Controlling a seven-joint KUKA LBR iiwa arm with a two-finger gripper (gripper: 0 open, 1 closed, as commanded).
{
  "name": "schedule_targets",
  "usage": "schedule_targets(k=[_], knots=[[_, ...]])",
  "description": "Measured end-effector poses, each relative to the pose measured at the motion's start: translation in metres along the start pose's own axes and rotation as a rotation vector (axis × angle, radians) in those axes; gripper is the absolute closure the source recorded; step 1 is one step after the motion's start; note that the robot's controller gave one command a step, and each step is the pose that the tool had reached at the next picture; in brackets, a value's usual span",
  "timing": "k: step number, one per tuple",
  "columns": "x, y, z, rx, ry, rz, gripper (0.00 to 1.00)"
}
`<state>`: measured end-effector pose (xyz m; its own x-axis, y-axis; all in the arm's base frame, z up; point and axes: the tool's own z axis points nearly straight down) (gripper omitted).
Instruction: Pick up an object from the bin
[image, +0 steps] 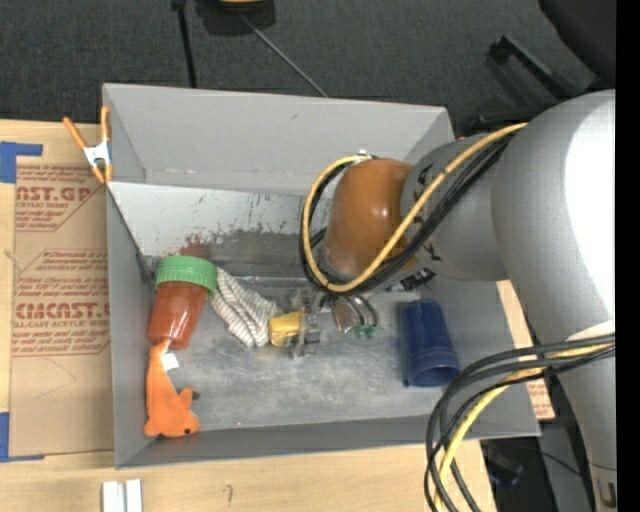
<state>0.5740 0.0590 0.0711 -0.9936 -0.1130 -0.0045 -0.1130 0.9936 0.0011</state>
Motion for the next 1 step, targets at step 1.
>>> schedule_targets(k=[1], knots=[[0.0, 0.0, 0.0, 0.0, 0.0, 0.0, 1.0]])
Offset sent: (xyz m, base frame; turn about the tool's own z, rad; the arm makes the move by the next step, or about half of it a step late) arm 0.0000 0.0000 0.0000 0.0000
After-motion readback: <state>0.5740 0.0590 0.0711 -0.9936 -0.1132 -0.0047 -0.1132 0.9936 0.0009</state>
